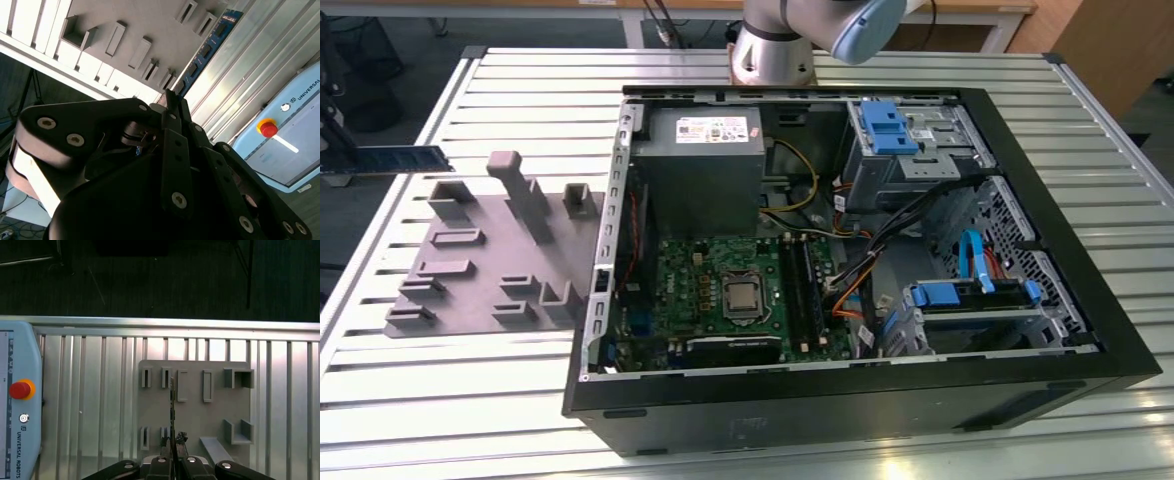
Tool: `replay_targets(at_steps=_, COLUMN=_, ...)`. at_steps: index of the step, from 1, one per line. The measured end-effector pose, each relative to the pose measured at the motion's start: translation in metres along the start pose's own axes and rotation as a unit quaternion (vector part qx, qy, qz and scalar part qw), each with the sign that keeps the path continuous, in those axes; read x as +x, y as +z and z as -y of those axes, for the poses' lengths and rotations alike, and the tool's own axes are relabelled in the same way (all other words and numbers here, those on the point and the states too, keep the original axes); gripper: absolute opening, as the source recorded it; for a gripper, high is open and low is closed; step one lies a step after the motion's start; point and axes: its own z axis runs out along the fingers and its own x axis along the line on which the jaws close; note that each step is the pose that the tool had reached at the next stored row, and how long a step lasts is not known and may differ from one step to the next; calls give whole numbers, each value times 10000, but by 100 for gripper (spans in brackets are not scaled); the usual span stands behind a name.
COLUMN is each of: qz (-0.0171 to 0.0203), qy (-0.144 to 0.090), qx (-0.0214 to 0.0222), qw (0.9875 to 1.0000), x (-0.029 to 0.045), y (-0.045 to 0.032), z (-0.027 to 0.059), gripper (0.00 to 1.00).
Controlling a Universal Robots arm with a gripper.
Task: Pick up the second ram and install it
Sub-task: 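Pick up the second ram and move it above second insertion slot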
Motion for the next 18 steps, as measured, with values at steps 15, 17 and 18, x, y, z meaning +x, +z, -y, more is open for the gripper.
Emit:
replay_targets(at_steps=15, qz=0, qy=0, qx=0, qw=10000, x=0, y=-2, z=52, gripper=14)
replay_targets(at_steps=17, qz=0, qy=0, qx=0, qw=10000, x=1, y=-2, z=59, gripper=14)
replay_targets(at_steps=18, qz=0, qy=0, qx=0, qw=10000, x=1, y=-1, z=61, gripper=14)
